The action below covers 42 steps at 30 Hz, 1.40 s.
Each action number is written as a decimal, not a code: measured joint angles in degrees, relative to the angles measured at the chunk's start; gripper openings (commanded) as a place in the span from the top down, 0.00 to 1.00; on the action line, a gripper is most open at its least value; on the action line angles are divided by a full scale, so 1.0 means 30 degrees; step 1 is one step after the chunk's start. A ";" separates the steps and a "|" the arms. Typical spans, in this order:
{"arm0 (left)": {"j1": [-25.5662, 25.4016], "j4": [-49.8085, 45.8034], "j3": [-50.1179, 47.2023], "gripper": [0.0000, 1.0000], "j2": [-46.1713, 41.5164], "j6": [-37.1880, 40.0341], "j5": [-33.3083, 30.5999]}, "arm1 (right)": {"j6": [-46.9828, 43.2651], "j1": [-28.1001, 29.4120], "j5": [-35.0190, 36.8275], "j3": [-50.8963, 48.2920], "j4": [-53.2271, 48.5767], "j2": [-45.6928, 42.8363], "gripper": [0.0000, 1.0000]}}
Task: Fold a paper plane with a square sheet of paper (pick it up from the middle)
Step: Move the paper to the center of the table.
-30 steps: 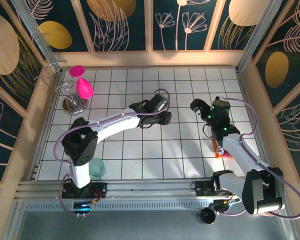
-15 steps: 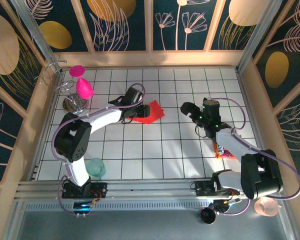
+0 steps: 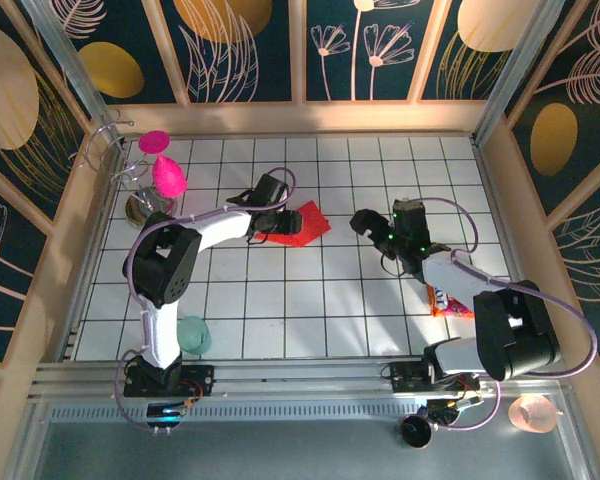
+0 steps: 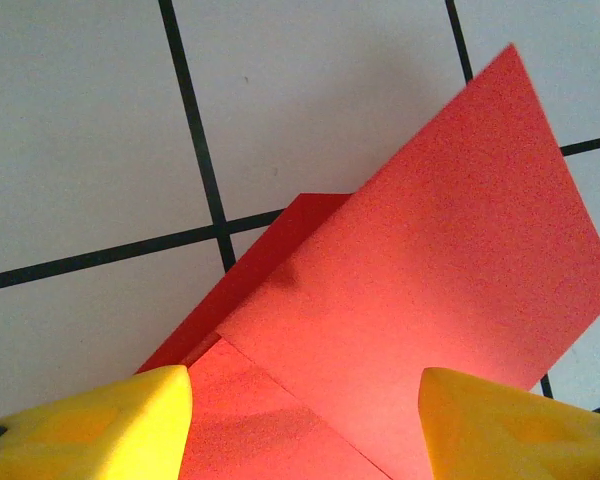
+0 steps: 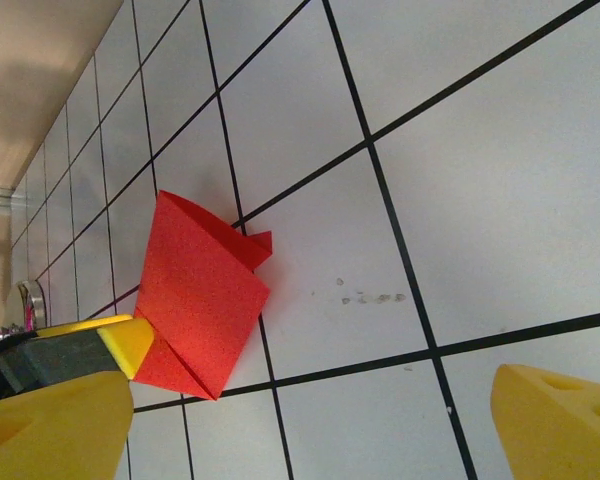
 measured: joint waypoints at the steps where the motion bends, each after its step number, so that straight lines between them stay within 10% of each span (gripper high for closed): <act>1: 0.0000 0.0000 0.0000 0.39 0.0080 -0.0015 0.0087 | 0.0044 0.0051 0.0000 0.0051 0.0007 0.0066 0.08; 18: 0.0022 0.1202 -0.0867 0.59 0.0495 -0.5064 0.1851 | 0.1821 0.1195 -0.0044 0.0124 0.0423 0.0452 0.12; 33: -0.0656 0.7388 -0.7919 0.63 -0.2965 -1.3981 0.3322 | 0.7468 0.4743 -0.0124 -0.1056 0.3861 0.1107 0.41; 42: -0.0816 0.7905 -0.8123 0.63 -0.2965 -1.4892 0.3388 | 0.9216 0.5989 -0.0634 -0.0991 0.4998 0.3985 0.51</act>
